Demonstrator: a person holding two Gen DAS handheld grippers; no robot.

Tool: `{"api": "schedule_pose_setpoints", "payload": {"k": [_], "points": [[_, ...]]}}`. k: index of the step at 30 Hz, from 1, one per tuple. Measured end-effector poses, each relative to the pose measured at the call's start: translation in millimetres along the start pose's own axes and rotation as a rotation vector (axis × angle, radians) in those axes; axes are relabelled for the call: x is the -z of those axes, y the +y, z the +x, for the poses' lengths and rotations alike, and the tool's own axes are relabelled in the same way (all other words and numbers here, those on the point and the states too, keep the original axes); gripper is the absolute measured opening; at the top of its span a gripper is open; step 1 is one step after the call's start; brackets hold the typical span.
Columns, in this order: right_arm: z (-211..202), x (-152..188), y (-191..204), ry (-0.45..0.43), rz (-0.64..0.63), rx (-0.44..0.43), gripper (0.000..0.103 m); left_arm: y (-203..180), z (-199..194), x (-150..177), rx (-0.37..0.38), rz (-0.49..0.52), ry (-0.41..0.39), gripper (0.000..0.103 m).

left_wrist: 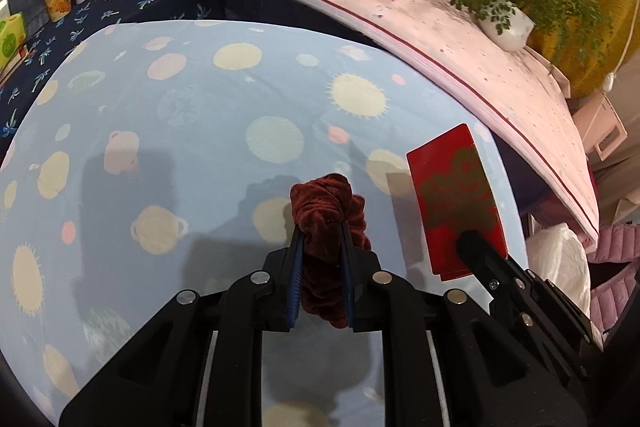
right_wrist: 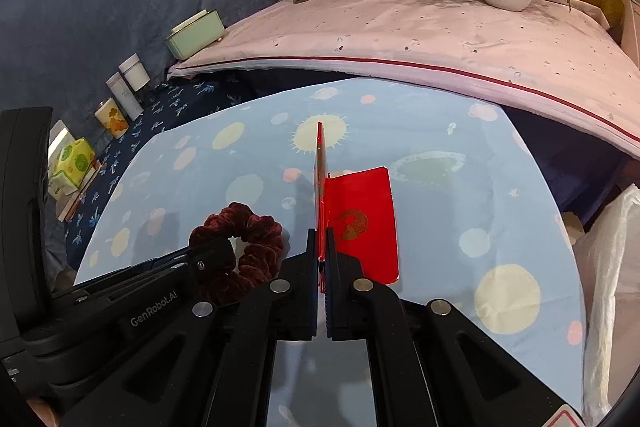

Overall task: Collect trash
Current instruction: 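Carry the scrunchie and red card into the bin and open both grippers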

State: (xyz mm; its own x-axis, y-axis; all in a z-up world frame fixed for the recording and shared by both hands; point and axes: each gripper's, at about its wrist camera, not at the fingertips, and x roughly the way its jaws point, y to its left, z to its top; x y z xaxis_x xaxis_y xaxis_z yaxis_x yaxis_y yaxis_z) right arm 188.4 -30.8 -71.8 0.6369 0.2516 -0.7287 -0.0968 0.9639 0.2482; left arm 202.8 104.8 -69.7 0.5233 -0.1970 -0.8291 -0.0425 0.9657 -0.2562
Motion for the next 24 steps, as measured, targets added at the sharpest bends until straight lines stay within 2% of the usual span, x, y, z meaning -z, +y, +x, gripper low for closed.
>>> {"api": "schedule_pose_setpoints", "payload": {"k": [11,24], "points": [[-66,23,-33,-0.074,0.048,0.022,0.003,-58,-42,33,0.038,0.104,-0.039,0.015],[-125,40,-97,-0.154,0.143,0.09,0.003,-139,-59,62,0.095,0.242,-0.047,0.016]]}}
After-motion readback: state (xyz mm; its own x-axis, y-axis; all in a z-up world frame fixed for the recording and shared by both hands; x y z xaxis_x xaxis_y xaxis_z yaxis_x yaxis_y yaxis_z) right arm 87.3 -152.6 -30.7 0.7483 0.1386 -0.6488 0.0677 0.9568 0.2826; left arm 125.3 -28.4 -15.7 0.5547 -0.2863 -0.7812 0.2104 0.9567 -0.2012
